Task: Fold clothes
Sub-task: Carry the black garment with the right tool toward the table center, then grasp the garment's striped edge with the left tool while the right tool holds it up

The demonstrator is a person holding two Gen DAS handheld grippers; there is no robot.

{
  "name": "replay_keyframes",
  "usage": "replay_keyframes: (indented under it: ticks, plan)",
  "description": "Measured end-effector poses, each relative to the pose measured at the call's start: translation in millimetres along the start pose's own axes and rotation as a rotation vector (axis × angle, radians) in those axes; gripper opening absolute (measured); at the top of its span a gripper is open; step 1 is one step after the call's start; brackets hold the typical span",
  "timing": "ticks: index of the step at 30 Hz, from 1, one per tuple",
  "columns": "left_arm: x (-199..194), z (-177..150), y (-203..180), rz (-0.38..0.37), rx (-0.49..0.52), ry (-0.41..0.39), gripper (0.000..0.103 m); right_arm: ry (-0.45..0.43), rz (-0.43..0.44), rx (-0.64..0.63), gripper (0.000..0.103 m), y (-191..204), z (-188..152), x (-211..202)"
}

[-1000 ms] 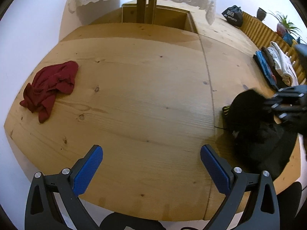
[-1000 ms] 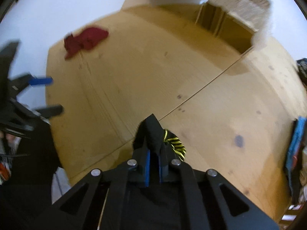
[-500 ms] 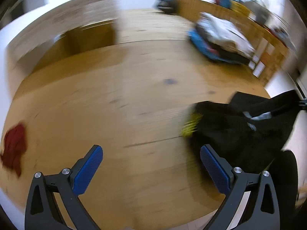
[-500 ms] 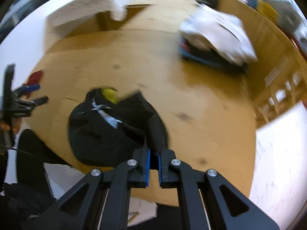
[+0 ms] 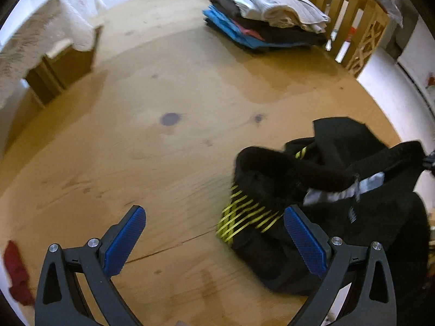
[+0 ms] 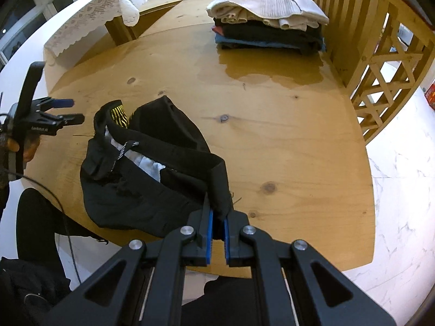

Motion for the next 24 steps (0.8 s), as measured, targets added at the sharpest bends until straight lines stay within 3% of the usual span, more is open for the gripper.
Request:
replay_keyframes:
  ticks: [6, 12, 15, 17, 18, 20, 24]
  plan:
    - [32.2, 19.6, -2.6, -0.072, 0.006, 0.084, 0.098, -0.001, -0.003, 0.010, 0.006, 1.1, 0.7, 5.4]
    - [60.9, 21.6, 2.0, -0.109, -0.020, 0.190, 0.081, 0.005, -0.007, 0.014, 0.006, -1.4, 1.2, 7.9]
    - [69.2, 21.3, 3.4, -0.142, -0.043, 0.211, 0.056, 0.007, -0.010, 0.015, 0.006, -2.3, 0.5, 8.4]
    - [73.5, 20.3, 2.2, -0.179, -0.052, 0.220, 0.027, 0.007, -0.009, 0.023, 0.006, -3.5, 0.7, 7.5]
    - [75.0, 19.8, 0.8, -0.197, -0.054, 0.220, 0.020, 0.007, -0.008, 0.027, 0.006, -4.2, 0.8, 6.8]
    - [75.6, 18.8, -2.4, -0.223, -0.055, 0.207, 0.011, 0.001, -0.009, 0.032, 0.006, -4.2, 1.9, 5.3]
    - [56.8, 13.1, -1.4, -0.243, -0.091, 0.135, 0.008, -0.041, -0.026, 0.034, 0.006, -1.7, 9.2, -6.1]
Point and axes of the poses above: each gripper's, at about its wrist camera, not at the fingertips, and x roughly the way its jaws point, y to its left, z to its top, the point moved 4 cm from there along x, roughly the way its jaws point, and after that the axes turned 10 degrees about -z, right-handed, at the moved point
